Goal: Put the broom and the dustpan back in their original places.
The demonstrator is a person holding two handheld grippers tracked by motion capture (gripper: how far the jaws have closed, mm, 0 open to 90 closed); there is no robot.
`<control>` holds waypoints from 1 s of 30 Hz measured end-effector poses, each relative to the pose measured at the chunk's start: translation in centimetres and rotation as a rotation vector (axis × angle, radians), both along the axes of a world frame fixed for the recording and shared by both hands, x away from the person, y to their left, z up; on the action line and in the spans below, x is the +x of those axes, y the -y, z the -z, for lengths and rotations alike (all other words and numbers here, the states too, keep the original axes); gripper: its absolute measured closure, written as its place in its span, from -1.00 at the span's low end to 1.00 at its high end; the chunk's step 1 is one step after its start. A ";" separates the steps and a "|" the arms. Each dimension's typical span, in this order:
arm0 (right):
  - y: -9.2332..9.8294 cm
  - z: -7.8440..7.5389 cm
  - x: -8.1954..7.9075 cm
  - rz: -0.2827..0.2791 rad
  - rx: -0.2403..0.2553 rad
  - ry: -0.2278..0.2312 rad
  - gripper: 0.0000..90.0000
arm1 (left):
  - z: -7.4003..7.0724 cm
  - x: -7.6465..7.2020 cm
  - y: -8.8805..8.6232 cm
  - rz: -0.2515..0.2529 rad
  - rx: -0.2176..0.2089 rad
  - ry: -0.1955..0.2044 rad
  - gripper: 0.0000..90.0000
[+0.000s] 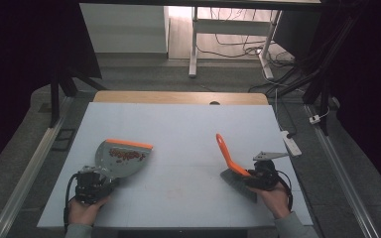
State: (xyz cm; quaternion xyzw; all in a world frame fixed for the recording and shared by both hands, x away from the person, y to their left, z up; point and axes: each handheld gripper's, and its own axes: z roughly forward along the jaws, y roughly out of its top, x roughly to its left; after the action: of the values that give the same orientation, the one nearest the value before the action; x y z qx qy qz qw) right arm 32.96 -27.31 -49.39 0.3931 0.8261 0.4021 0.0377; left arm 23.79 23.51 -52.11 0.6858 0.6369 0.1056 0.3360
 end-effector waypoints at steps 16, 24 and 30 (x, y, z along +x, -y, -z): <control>0.9 0.3 1.9 0.006 -0.089 0.006 0.40 | 0.6 0.7 0.3 -0.037 0.021 -0.043 0.36; 1.4 0.8 2.6 0.023 -0.113 -0.018 0.21 | 0.7 0.7 0.5 -0.033 0.024 -0.048 0.36; 1.6 1.1 3.2 0.035 -0.143 -0.031 0.05 | 0.8 0.7 0.5 -0.014 0.023 -0.054 0.28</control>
State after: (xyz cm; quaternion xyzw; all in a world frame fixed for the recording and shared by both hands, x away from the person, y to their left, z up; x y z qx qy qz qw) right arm 36.15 -28.88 -50.49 0.4098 0.8462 0.3354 0.0597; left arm 24.48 23.03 -52.89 0.6876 0.6493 0.0967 0.3102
